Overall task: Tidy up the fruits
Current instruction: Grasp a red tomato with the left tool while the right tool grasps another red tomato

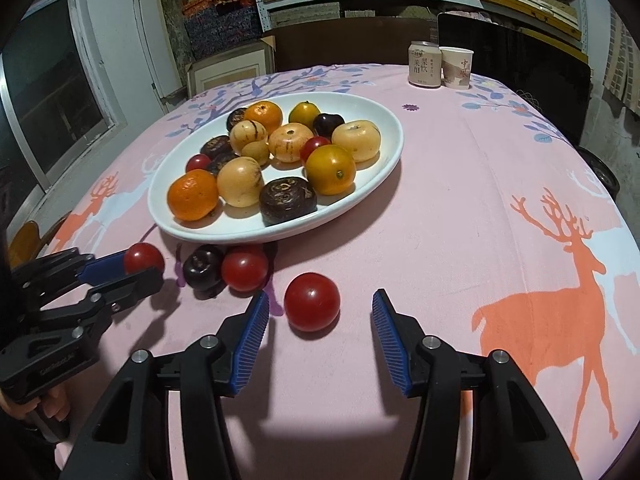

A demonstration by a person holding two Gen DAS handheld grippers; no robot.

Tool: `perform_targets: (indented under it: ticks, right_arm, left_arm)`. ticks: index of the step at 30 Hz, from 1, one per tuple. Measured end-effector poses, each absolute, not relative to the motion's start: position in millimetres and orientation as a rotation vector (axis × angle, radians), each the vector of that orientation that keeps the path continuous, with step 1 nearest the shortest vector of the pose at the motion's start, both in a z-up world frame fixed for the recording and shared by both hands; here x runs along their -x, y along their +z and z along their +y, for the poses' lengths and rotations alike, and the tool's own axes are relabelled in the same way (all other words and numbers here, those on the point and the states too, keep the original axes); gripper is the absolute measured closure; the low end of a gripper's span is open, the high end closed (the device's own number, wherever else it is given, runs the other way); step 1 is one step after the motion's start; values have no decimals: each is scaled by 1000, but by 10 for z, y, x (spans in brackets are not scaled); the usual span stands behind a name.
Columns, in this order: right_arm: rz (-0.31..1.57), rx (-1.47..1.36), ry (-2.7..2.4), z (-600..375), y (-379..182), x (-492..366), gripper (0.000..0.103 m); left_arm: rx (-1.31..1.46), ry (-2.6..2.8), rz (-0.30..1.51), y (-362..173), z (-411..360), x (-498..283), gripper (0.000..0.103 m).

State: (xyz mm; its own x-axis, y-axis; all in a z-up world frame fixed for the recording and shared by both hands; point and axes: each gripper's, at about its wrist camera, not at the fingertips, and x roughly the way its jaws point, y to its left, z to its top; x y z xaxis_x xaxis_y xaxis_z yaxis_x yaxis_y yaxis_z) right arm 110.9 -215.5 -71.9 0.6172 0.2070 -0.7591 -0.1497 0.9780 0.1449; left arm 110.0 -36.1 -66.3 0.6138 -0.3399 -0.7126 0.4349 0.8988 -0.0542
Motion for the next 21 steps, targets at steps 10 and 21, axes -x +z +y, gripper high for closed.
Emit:
perform_targets:
  ticks: [10,21]
  right_arm:
    - [908,-77,216,-2146,-778,-1186,60]
    - [910,-96,232,-2149,-789,-1200,74]
  left_arm:
    - [-129,-449,799,-686,-366,-1112,75]
    - [-128,-448,799,-683,-361,-1111,75]
